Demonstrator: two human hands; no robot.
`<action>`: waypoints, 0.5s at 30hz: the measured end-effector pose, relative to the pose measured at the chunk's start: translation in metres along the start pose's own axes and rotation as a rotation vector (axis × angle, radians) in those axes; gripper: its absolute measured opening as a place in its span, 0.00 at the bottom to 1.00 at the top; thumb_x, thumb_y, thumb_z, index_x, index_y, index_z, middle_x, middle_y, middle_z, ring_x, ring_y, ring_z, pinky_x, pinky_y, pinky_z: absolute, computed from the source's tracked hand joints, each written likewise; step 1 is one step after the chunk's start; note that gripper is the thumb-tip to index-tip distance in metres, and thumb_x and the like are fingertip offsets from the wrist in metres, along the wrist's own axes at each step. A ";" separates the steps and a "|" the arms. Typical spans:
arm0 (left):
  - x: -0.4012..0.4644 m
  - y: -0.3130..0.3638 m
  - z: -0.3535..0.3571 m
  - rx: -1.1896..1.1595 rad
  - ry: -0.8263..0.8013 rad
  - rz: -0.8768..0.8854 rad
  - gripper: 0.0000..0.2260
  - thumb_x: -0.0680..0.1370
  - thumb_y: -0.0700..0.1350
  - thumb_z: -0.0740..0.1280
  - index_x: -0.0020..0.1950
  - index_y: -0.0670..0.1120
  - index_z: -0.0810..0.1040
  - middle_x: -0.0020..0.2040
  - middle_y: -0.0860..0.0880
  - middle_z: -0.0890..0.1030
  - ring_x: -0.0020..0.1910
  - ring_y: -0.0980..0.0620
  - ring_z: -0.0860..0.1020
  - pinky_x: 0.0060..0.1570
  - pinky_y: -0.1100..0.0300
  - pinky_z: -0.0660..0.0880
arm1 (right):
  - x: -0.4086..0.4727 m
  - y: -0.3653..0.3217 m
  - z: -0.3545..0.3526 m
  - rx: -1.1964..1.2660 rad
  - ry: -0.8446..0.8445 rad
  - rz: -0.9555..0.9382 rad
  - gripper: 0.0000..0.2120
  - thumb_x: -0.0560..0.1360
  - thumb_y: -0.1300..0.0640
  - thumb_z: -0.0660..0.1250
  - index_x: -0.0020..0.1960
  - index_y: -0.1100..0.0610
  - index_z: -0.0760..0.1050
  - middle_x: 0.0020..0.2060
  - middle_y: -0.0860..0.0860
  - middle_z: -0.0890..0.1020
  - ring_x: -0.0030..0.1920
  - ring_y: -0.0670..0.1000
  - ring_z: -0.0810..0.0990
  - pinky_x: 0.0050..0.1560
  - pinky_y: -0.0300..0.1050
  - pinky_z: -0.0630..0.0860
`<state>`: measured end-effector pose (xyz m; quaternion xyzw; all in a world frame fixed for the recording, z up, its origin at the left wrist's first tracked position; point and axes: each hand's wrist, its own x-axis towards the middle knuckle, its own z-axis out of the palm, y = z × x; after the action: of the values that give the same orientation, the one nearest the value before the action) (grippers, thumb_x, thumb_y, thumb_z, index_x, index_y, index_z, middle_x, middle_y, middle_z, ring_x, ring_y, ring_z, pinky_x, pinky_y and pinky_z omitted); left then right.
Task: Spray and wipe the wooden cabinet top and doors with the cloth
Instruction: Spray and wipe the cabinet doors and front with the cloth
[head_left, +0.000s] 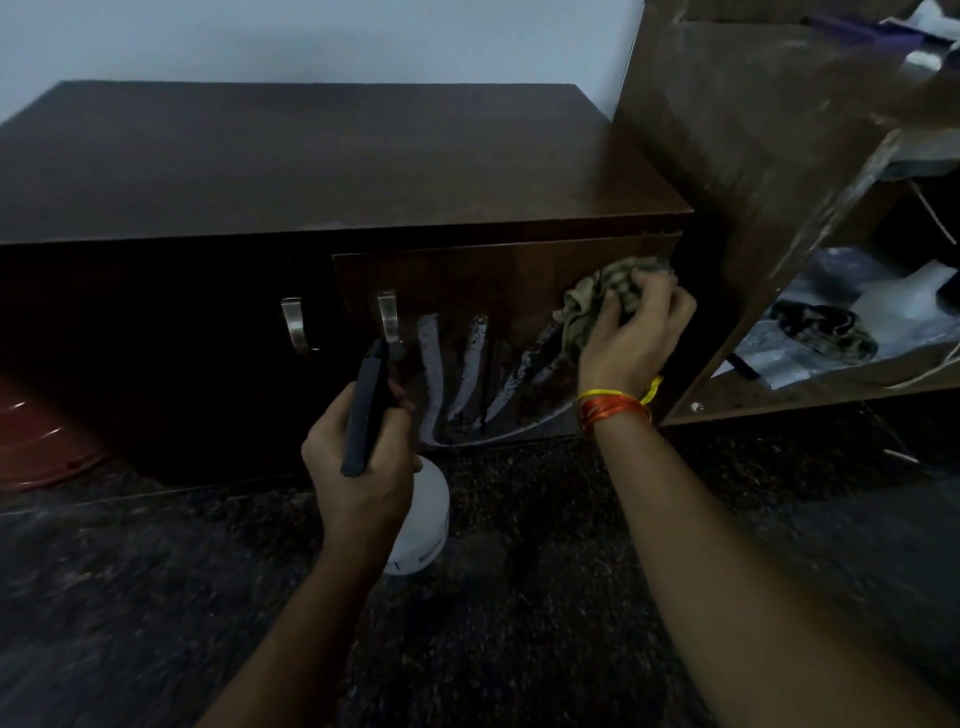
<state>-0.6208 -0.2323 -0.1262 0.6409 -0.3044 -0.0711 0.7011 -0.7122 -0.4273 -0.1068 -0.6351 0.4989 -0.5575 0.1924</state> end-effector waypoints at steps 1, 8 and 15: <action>0.000 0.000 -0.001 -0.001 0.001 0.004 0.05 0.74 0.49 0.61 0.40 0.52 0.76 0.35 0.44 0.75 0.24 0.52 0.71 0.28 0.66 0.71 | -0.007 0.004 0.001 -0.020 -0.013 0.019 0.11 0.74 0.68 0.65 0.56 0.64 0.73 0.59 0.61 0.71 0.55 0.59 0.75 0.54 0.38 0.70; 0.001 -0.003 -0.012 0.034 0.024 -0.021 0.05 0.76 0.43 0.62 0.42 0.51 0.76 0.36 0.42 0.75 0.25 0.45 0.70 0.28 0.65 0.71 | -0.019 -0.031 0.013 0.090 0.039 0.014 0.13 0.69 0.68 0.67 0.53 0.61 0.75 0.56 0.59 0.72 0.55 0.59 0.76 0.55 0.39 0.70; 0.001 -0.006 -0.022 0.041 0.035 -0.018 0.05 0.73 0.51 0.62 0.40 0.52 0.76 0.33 0.41 0.74 0.24 0.42 0.70 0.24 0.58 0.71 | -0.054 -0.035 0.026 0.023 -0.130 -0.117 0.12 0.71 0.66 0.69 0.54 0.61 0.74 0.56 0.60 0.71 0.54 0.60 0.75 0.53 0.49 0.74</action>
<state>-0.6068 -0.2151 -0.1309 0.6589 -0.2876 -0.0597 0.6925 -0.6672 -0.3750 -0.1143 -0.6958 0.4410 -0.5309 0.1987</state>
